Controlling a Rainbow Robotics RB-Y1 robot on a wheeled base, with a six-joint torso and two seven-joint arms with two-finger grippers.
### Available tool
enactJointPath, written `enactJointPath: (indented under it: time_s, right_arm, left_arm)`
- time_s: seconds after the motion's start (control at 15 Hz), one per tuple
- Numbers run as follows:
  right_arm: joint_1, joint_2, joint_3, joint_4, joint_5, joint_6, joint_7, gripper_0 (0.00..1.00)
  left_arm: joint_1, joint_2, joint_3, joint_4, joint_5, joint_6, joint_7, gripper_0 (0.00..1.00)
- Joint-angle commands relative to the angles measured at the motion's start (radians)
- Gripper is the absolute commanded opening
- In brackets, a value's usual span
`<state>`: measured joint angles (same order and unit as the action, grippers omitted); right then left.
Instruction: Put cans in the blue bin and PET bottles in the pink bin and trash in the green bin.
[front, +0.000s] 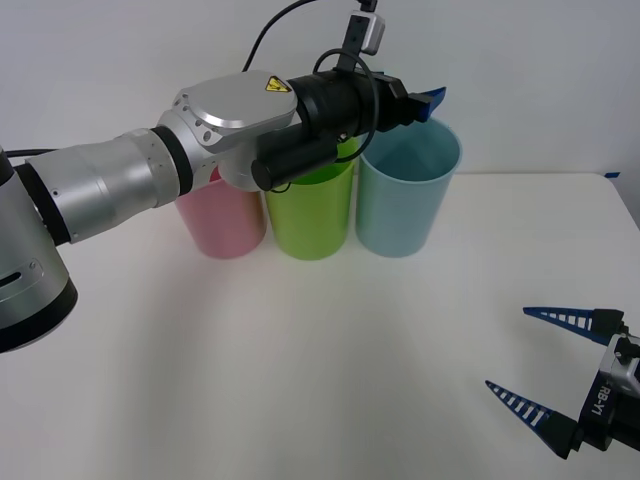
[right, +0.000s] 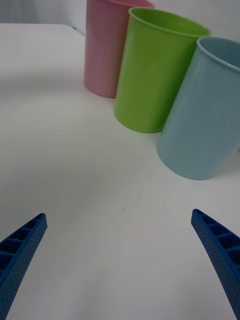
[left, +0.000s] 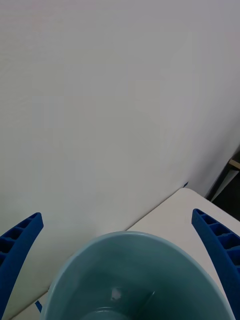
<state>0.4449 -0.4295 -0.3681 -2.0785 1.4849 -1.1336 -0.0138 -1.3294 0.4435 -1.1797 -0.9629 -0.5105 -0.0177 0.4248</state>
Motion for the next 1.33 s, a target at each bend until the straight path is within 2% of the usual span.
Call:
enactJointPath:
  time_s: [0.07,0.2,0.47,0.67,0.8,1.0,1.13,1.33]
  right_arm:
    - [0.000,0.000,0.000,0.000,0.000,0.000,0.000,1.00]
    - [0.000,0.000,0.000,0.000,0.000,0.000,0.000,1.00]
    - [0.000,0.000,0.000,0.000,0.000,0.000,0.000,1.00]
    - [0.000,0.000,0.000,0.000,0.000,0.000,0.000,1.00]
    - [0.000,0.000,0.000,0.000,0.000,0.000,0.000,1.00]
    - [0.000,0.000,0.000,0.000,0.000,0.000,0.000,1.00]
    - [0.000,0.000,0.000,0.000,0.000,0.000,0.000,1.00]
    - [0.000,0.000,0.000,0.000,0.000,0.000,0.000,1.00]
  left_arm:
    - [0.001,0.001,0.000,-0.013,0.000,0.008,-0.003,1.00]
    - [-0.001,0.006,0.000,-0.030,0.006,0.015,-0.006,1.00]
    - [-0.008,0.060,0.037,-0.155,0.024,0.042,-0.006,1.00]
    - [-0.007,0.119,0.074,-0.217,0.026,-0.002,-0.014,1.00]
    - [0.007,0.184,0.112,-0.281,0.035,-0.039,-0.014,1.00]
    - [0.119,0.296,0.262,-0.421,0.018,-0.122,-0.024,1.00]
    - [0.191,0.386,0.324,-0.540,0.021,-0.131,-0.029,1.00]
    - [0.352,0.475,0.474,-0.654,-0.002,-0.220,-0.038,1.00]
